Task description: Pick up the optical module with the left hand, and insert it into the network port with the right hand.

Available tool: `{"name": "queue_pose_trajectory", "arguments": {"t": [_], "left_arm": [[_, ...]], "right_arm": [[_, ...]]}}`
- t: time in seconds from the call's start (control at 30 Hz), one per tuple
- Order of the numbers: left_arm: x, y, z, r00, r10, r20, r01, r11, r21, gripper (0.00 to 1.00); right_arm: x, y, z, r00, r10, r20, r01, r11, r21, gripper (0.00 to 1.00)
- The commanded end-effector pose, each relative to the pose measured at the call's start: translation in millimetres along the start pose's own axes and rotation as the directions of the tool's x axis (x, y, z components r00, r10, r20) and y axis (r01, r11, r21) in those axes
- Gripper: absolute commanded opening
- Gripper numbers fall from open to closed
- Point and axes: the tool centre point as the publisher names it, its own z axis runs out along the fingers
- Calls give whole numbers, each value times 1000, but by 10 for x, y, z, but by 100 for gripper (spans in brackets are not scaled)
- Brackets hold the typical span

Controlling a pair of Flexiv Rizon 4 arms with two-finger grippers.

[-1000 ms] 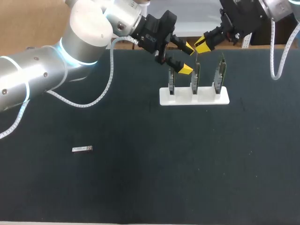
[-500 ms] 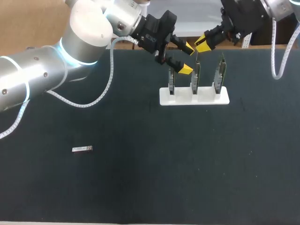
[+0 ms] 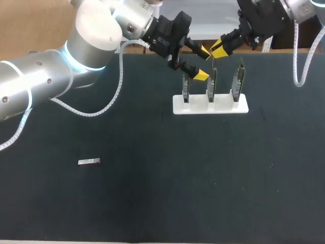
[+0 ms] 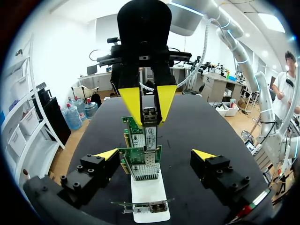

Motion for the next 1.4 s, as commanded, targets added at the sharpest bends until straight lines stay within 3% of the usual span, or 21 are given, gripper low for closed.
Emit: {"name": "queue_pose_trajectory", "arguments": {"t": [0.03, 0.67, 1.4], "left_arm": [[0, 23, 2, 1000, 1, -2, -1, 1000, 4, 100], [0, 23, 2, 1000, 1, -2, -1, 1000, 4, 100], [0, 23, 2, 1000, 1, -2, -1, 1000, 4, 100]], "right_arm": [[15, -3, 17, 1000, 1, -8, -1, 1000, 0, 0], [-61, 1, -45, 1000, -29, -10, 29, 999, 28, 0], [16, 13, 22, 999, -19, -34, 20, 999, 27, 0]]}}
